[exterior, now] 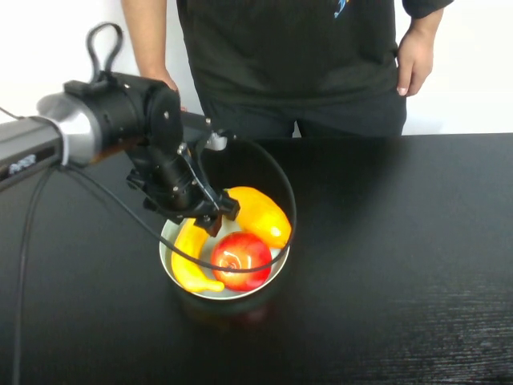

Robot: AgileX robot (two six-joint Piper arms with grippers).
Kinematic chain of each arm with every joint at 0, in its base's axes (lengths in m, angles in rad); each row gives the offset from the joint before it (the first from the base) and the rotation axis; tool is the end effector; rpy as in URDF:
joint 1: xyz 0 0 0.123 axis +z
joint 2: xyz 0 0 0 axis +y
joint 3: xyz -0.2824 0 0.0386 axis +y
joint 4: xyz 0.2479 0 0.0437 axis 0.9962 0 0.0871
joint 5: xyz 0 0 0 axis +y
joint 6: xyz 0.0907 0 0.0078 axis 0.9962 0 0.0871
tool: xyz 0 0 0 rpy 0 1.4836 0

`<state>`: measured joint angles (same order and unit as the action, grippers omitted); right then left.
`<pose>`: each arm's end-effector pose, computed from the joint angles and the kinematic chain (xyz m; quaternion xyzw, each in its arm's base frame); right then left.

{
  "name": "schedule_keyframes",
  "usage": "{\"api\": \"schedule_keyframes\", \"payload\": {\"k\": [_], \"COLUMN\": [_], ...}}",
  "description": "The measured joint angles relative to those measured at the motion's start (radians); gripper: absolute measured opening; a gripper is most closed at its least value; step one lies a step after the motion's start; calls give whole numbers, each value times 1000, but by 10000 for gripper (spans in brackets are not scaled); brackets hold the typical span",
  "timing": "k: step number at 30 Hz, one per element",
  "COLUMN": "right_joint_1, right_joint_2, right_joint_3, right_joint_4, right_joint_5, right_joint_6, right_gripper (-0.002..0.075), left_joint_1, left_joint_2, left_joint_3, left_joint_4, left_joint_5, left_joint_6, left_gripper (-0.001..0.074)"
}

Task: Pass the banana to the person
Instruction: Pick up the banana

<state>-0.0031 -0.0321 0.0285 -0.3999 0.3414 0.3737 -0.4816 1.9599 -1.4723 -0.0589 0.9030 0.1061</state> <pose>0.0522 -0.0121 0.1768 0.0398 0.7805 -0.0537 0.6215 0.3581 -0.1919 0.2044 0.2726 0.9525 -0.0498 0.1262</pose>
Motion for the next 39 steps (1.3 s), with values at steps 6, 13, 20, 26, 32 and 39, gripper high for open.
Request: {"api": "schedule_keyframes", "payload": {"k": [6,13,20,26,32,39], "right_joint_1": [0,0,0,0,0,0], "right_joint_2": [0,0,0,0,0,0], "right_joint_3": [0,0,0,0,0,0], "right_joint_4": [0,0,0,0,0,0], "right_joint_5": [0,0,0,0,0,0], "right_joint_6": [0,0,0,0,0,0], "right_gripper": [-9,-9,-9,-9,-9,-9], "left_joint_1": [0,0,0,0,0,-4], "left_joint_2": [57,99,145,156,149,-9], "left_joint_3": [-7,-7,-9,-15,-15,-15], "left_joint_4": [59,70,88,90,126,185], "left_joint_5": [-7,-28,-68,-84,-80,20], "left_joint_6": [0,-4,-4,-4,-2,12], "left_gripper": [428,428,425,304,304,303]}}
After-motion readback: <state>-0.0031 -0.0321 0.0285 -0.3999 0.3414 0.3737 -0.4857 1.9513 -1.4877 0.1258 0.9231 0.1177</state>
